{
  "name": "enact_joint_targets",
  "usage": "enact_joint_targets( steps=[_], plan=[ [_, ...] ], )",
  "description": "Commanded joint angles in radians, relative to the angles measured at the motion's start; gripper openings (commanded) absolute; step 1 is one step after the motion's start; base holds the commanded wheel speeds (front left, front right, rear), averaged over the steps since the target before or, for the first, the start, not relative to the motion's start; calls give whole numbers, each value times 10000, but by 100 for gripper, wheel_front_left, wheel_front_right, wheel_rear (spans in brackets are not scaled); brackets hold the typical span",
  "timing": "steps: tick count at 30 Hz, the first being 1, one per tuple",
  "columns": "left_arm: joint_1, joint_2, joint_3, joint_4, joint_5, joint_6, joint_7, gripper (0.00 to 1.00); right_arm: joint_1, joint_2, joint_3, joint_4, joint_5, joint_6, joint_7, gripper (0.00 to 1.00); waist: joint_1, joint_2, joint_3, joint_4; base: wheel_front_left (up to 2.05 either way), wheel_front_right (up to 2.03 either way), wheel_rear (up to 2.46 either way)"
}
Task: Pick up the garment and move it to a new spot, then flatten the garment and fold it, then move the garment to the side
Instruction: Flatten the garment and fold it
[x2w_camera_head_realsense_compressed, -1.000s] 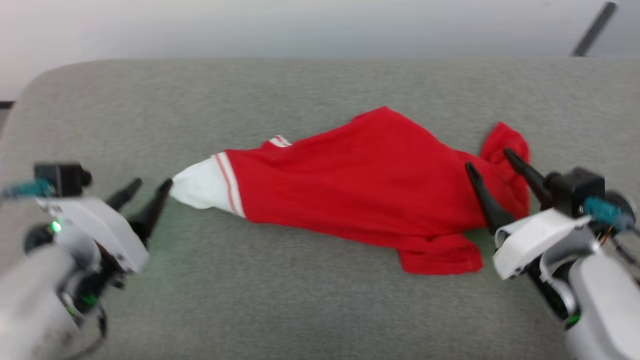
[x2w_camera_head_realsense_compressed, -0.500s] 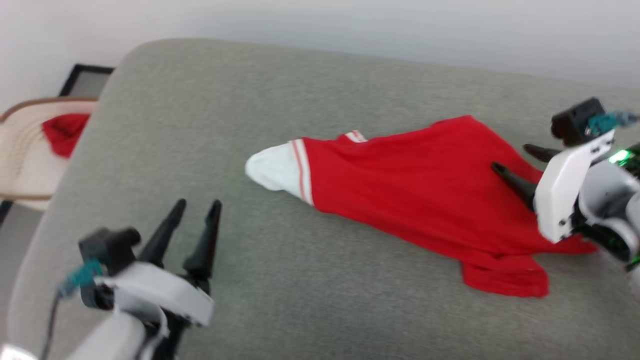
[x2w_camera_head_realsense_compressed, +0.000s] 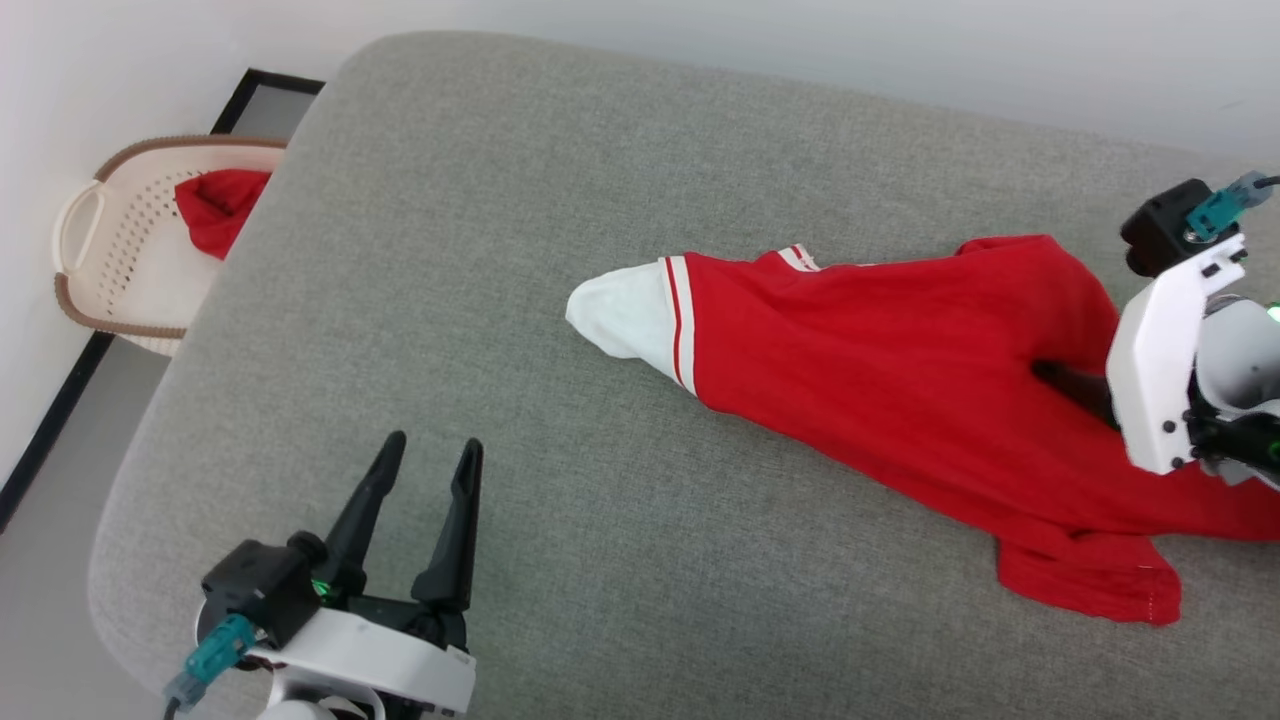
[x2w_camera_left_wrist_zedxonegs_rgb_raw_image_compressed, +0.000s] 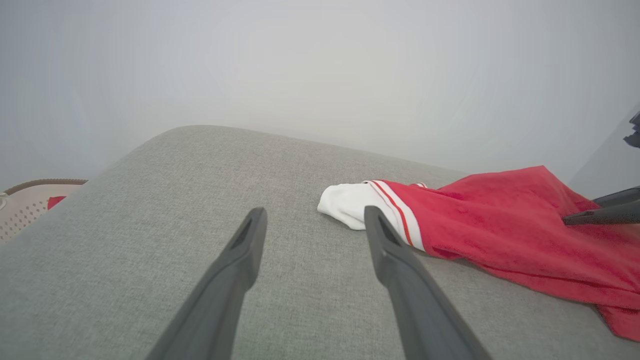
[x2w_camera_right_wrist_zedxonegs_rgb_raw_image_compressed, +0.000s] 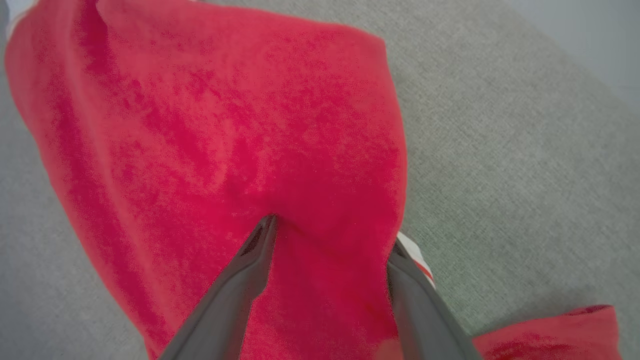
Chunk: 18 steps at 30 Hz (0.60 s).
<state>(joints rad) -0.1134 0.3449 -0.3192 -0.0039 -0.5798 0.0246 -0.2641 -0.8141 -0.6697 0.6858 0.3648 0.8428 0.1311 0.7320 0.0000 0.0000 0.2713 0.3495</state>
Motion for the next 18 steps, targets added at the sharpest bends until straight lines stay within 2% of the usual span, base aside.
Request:
enact_joint_targets(
  steps=[1, 6, 11, 17, 18],
  plan=[
    [116, -156, 166, 166, 190, -219, 1, 100, -11, -74, 222, -296, 99, -6, -275, 0, 0, 0, 32, 29, 0, 0, 0],
    [221, -573, 614, 384, 464, -610, 1, 100, 446, -68, 736, -1491, 357, -6, -995, 0, 0, 0, 11, -47, 0, 0, 0],
    [398, -983, 1082, 424, 719, -843, 1, 100, 986, 97, 1576, -2686, 401, -6, -824, 0, 0, 0, 134, -261, 0, 0, 0],
    [323, -1311, 1319, 534, 964, -1058, 1, 100, 1088, 402, 2133, -2711, -334, -6, -1192, 0, 0, 0, 262, -382, 0, 0, 0],
    [298, -1363, 1366, 565, 1020, -1110, 1, 100, 1069, 482, 2166, -2621, -423, -6, -1303, 10, 0, 0, 278, -401, 0, 0, 0]
  ],
)
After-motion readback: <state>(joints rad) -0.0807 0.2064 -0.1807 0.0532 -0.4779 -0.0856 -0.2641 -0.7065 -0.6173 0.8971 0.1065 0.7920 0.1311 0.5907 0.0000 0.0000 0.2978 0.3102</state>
